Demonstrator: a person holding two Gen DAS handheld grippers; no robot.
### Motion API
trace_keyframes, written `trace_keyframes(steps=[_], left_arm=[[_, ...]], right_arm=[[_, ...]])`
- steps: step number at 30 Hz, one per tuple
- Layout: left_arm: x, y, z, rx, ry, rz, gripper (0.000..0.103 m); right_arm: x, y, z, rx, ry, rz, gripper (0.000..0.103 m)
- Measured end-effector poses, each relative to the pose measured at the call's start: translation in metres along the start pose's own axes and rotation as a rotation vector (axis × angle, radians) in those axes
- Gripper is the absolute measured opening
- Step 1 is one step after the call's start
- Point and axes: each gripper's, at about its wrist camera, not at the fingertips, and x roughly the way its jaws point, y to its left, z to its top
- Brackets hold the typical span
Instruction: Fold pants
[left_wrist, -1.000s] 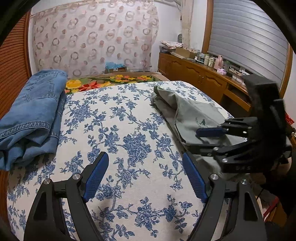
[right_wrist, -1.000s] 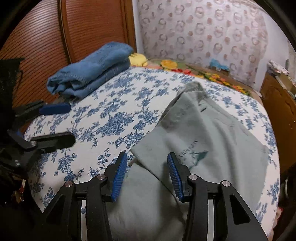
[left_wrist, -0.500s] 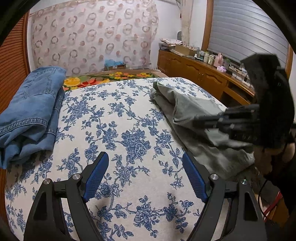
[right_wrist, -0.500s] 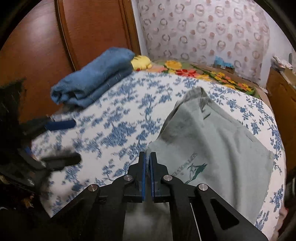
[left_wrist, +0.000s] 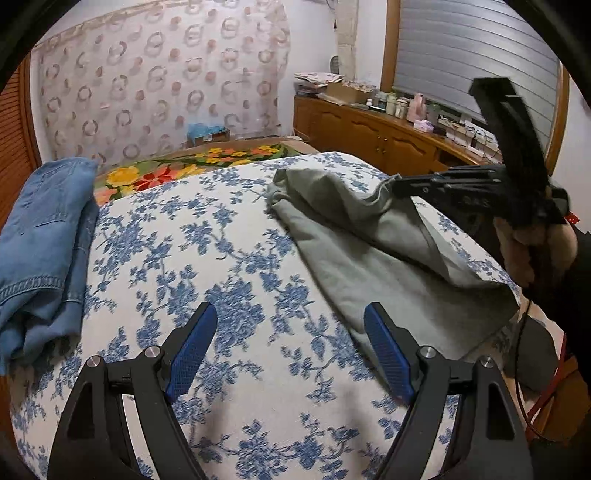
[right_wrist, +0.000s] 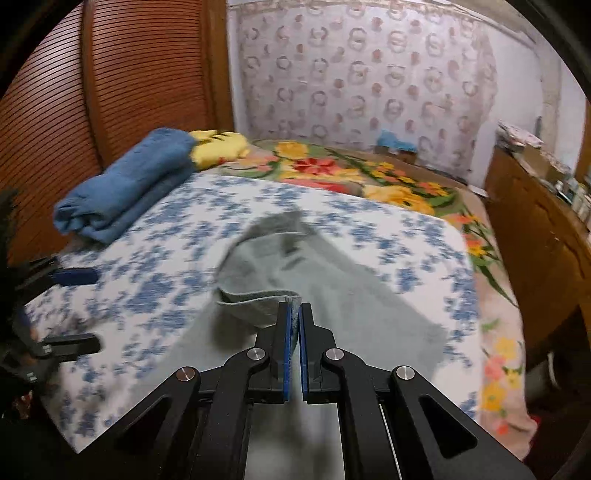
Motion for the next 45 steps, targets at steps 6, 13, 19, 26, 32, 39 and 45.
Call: trace_keyframes(steps=[6,13,19,26,32,39,45], left_arm=[[0.01,-0.009,-0.001,0.005,0.023,-0.026,0.082],[0.022,-0.018,-0.011,0.008,0.064,-0.044,0.082],[0.025,-0.02,-0.014,0.009,0.072,-0.044,0.082],[0.025,-0.021,-0.016,0.009,0.076,-0.039,0.082],[0.027,-0.019,-0.016,0.003,0.08,-0.039,0.082],[0.024,-0.02,-0.018,0.007,0.076,-0.039,0.082],[0.021,-0.023,-0.021,0.012,0.075,-0.044,0.082]], right_arm=[[0.01,-0.021,0.001,0.049,0.008,-0.059,0.004],[0.016,-0.038,0.002,0.089,-0.003,-0.138,0.004],[0.024,-0.048,0.002,0.128,0.018,-0.214,0.004],[0.051,-0.046,0.002,0.153,0.086,-0.261,0.004],[0.054,-0.048,0.008,0.168,0.098,-0.265,0.005],[0.022,-0.048,-0.013,0.188,0.041,-0.208,0.036],[-0.012,-0.019,-0.054,0.182,0.037,-0.129,0.037]])
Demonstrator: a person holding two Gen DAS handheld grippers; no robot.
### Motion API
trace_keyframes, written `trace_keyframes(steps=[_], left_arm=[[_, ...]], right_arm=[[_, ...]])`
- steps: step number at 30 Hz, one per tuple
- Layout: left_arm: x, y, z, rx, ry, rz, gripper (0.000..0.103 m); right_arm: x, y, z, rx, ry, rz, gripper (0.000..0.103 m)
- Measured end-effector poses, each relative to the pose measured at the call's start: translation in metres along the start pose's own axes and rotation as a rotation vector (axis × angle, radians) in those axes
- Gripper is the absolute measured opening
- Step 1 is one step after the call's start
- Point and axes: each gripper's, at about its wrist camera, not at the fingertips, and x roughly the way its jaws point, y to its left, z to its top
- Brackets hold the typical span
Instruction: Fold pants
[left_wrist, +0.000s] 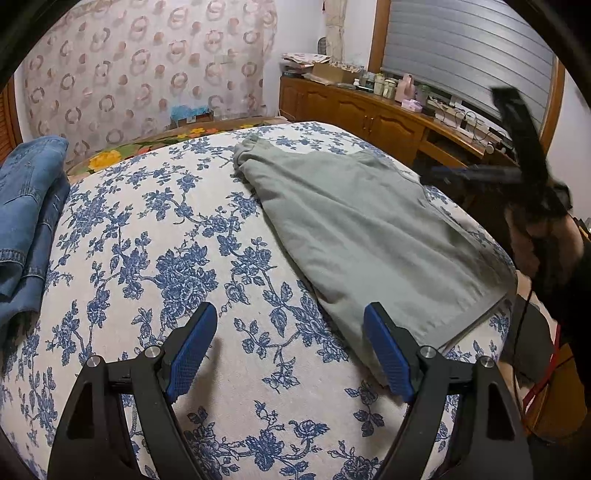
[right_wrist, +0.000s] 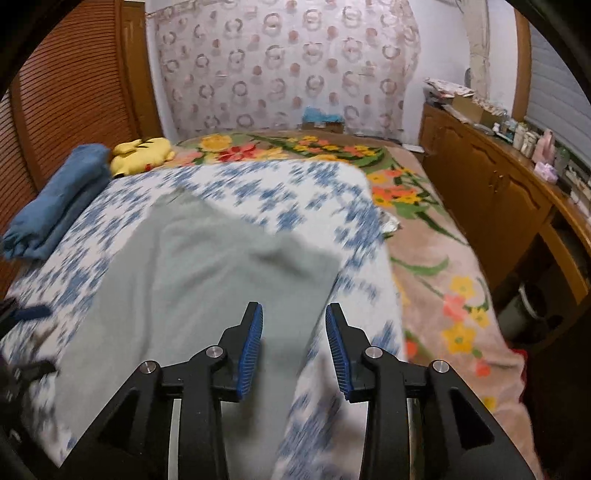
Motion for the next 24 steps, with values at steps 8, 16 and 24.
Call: trace_keyframes(steps=[8,16,24], left_arm=[[-0.001,-0.004,-0.004,0.001,0.007,-0.005,0.082],[-0.007,-0.006,-0.009,0.008,0.007,-0.004,0.082],[-0.015,-0.007,-0.016,0.006,0.003,-0.009,0.082]], right_arm=[[-0.023,0.016,-0.034,-0.012,-0.008,0.039,0.037],[-0.013,0.017,-0.038,-0.033,0.055,-0.005,0.037],[-0.014,0.025,-0.043,-0.055,0.03,-0.029,0.052]])
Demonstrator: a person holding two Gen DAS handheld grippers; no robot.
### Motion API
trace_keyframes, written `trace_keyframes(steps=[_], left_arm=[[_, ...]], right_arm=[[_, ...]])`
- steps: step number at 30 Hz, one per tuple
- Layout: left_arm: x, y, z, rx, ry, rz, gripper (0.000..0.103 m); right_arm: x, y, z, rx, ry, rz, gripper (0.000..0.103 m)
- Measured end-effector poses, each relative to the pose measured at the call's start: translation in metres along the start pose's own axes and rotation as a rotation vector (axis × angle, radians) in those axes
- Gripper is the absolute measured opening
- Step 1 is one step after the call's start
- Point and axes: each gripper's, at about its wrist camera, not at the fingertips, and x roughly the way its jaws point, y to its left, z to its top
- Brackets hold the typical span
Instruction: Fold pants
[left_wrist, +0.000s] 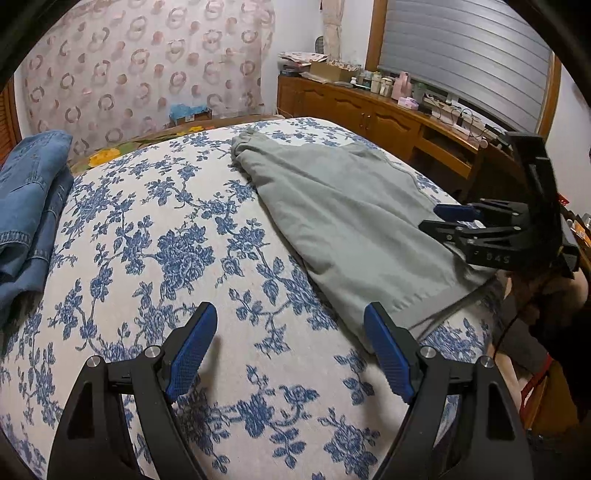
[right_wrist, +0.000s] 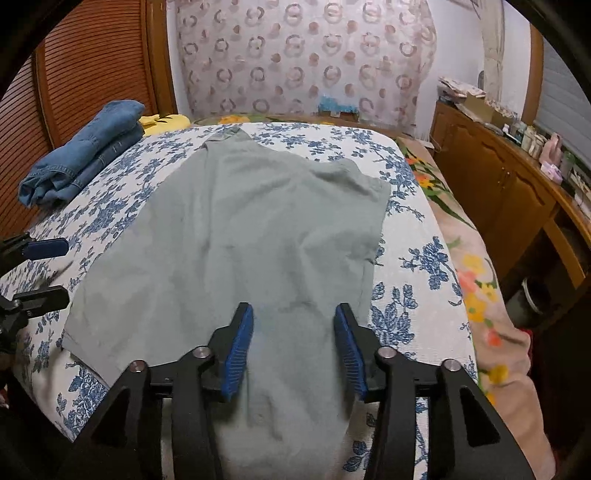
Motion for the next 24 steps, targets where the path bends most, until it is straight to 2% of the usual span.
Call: trace_keyframes(steps=[4,10,13,18,24], left_arm=[[-0.003,-0.007,-0.006,0.023,0.008,-0.01,0.082],[-0.011,-0.018,-0.014,0.048,0.01,-0.046,0.08],[-0.011,-0.025,-0.016,0.072,0.016,-0.07,0.073],[-0.004,-0.035,-0.018,0.1,0.039,-0.095,0.055],[-0.001,-0.044,-0.02,0.126,0.046,-0.108,0.043]], right_arm=[[0.003,0.005,0.003,0.018,0.03,0.002,0.053],[-0.004,0.008,0.001,0.039,0.014,0.008,0.053],[-0.018,0.001,-0.004,0.075,-0.007,0.04,0.053],[-0.04,-0.001,-0.022,0.09,-0.029,0.046,0.053],[-0.057,-0.001,-0.037,0.102,-0.052,0.054,0.053]])
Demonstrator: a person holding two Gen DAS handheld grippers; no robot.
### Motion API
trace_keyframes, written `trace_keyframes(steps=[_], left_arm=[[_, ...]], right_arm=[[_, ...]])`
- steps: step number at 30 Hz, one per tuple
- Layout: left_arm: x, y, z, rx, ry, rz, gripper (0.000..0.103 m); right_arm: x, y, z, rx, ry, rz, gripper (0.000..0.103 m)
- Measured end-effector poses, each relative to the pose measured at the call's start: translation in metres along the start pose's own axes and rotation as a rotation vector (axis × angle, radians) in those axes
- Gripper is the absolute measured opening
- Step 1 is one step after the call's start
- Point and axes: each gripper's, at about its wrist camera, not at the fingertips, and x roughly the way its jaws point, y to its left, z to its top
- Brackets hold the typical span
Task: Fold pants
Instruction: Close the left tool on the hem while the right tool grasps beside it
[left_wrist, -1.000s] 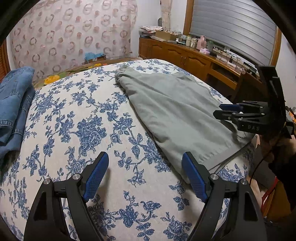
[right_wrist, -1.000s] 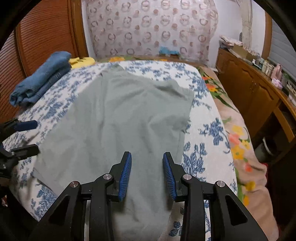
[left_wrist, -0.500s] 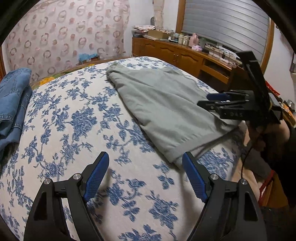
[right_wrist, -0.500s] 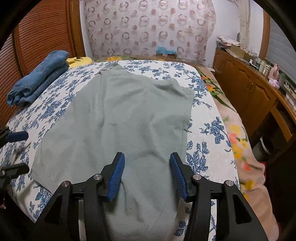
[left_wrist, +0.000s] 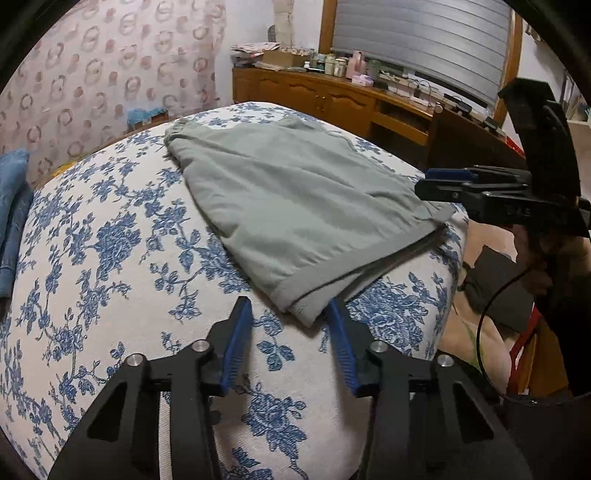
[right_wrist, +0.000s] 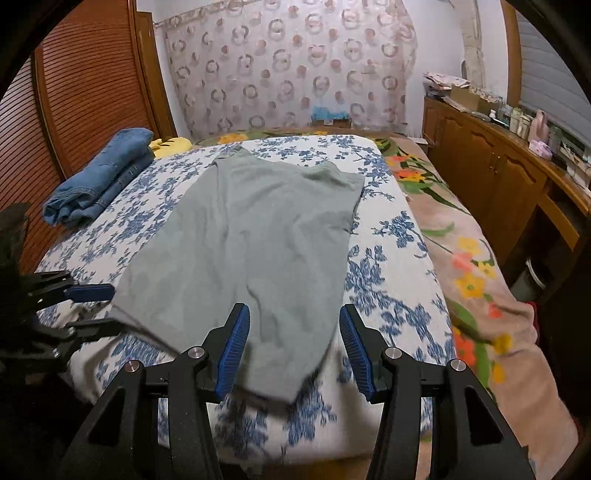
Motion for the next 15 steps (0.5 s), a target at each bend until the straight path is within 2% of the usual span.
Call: trace_keyframes(steps=[4,7,9,11,15], left_arm=[[0.001,-0.003,0.0,0.012,-0.005,-0.008,0.041],[0.003,-0.007,0.002,0.034,-0.013,-0.006,0.035],[0.002,-0.008,0.003,0.039,-0.021,0.01,0.024],[-0.001,-0.008,0.004,0.039,-0.038,0.003,0.017],[-0.008,-0.01,0.003,0.041,-0.054,-0.006,0.015]], right_arm=[[0.0,0.0,-0.003,0.006,-0.004,0.01,0.053],[0.003,0.0,-0.001,0.009,-0.004,0.015,0.053],[0.002,0.0,-0.003,0.009,-0.005,0.018,0.053],[0.002,0.0,-0.005,0.01,-0.005,0.019,0.053],[0.004,-0.002,-0.006,0.017,0.003,0.019,0.053]])
